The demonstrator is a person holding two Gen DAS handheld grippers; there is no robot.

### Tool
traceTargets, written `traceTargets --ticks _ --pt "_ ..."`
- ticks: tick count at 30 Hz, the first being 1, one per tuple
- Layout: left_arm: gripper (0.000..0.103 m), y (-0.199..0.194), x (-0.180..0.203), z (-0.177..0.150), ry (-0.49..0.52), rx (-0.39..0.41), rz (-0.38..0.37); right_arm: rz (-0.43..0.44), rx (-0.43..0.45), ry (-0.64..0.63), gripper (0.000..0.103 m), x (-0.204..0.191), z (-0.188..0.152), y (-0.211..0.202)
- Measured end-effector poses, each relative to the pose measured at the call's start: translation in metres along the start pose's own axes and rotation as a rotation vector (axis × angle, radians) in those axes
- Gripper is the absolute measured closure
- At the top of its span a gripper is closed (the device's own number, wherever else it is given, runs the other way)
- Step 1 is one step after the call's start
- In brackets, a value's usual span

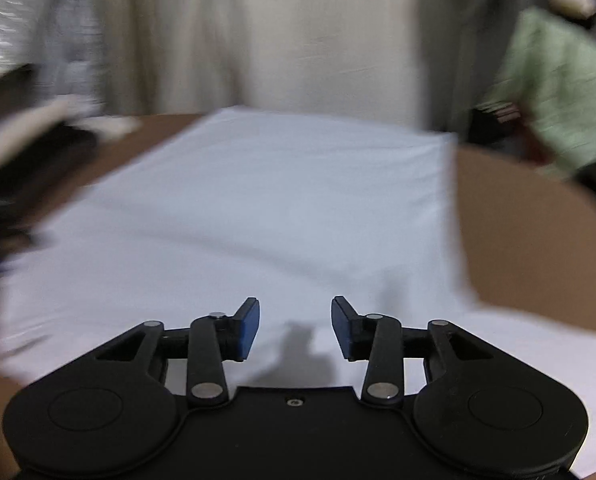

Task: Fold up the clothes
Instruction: 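Open the right gripper while the left gripper pinches the folded shirt edge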

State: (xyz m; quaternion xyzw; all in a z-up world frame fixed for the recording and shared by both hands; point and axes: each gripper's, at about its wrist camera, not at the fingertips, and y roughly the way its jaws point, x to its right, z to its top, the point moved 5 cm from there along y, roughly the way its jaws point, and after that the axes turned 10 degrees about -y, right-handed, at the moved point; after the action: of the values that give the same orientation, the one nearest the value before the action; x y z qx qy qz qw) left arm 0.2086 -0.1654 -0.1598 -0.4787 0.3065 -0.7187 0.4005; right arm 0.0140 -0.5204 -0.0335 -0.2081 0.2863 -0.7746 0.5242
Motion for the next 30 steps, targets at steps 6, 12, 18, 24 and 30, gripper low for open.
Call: traceTargets --ticks 6,12,18,24,30 --pt "0.103 -0.062 -0.010 -0.006 -0.045 0.174 0.074 0.290 -0.084 -0.078 0.055 -0.054 -0.034 0.005" --pt "0.098 -0.055 -0.077 -0.025 -0.319 0.014 0.035 0.317 -0.140 0.025 0.055 -0.036 -0.051 -0.002" --pt "0.062 -0.076 -0.042 -0.057 -0.283 -0.067 -0.147 0.338 -0.160 0.226 0.047 -0.007 -0.097 -0.039" --pt "0.046 -0.063 0.030 -0.094 -0.072 -0.161 -0.216 0.346 -0.107 0.415 0.047 0.003 -0.124 -0.036" --pt "0.045 -0.028 0.051 -0.115 0.149 -0.187 -0.040 0.364 -0.107 0.514 0.039 -0.007 -0.110 0.000"
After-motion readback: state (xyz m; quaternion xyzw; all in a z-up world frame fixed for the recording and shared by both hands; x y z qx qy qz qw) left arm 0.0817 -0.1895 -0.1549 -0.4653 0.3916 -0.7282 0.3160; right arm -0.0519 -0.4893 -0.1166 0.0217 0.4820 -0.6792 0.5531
